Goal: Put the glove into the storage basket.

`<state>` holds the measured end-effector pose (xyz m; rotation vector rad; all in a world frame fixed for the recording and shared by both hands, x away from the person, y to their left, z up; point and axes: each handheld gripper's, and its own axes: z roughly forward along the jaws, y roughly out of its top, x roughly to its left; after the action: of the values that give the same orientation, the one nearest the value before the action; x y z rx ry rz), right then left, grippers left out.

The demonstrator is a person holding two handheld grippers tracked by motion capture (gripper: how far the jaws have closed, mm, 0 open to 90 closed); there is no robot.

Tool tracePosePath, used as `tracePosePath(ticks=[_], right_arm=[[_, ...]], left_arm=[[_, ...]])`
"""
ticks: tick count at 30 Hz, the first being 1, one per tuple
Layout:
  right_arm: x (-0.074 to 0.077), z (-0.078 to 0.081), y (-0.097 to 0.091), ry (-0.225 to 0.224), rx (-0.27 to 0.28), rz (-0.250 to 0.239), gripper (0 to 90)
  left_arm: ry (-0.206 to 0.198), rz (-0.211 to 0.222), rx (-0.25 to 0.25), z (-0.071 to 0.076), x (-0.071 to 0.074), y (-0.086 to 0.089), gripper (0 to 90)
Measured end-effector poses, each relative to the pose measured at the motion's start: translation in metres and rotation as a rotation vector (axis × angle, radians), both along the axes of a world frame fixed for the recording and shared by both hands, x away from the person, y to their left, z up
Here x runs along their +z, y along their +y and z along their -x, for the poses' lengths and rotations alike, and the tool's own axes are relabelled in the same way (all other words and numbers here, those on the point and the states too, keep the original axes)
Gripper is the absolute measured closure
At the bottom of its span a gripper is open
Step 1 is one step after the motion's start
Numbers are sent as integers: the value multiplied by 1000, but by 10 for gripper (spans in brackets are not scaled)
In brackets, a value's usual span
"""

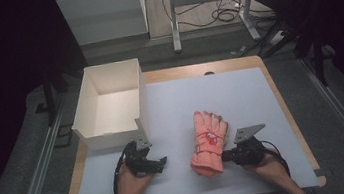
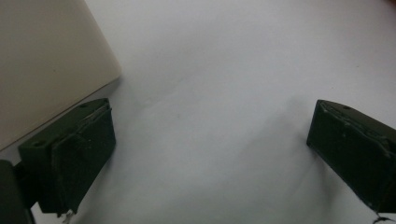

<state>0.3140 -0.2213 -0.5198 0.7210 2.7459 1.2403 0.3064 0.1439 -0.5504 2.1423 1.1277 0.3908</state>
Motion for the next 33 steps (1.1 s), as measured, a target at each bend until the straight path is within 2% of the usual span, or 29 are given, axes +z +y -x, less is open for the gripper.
tracePosePath(ticks=[8,13,17,29,33], right_arm=[[-2,-9,16,8,-26,-8,835],[-5,-18,26,2,-56,4,840],[-8,-25,32,12,-64,-12,841],[-11,-44,54,-42,-83,17,841],[-12,-45,59,-48,-89,31,841]], left_arm=[[2,-3,-3,0,0,0,10],[1,-3,-2,0,0,0,10],[1,-3,-3,0,0,0,10],[1,-6,-3,0,0,0,10],[1,-7,-3,0,0,0,10]])
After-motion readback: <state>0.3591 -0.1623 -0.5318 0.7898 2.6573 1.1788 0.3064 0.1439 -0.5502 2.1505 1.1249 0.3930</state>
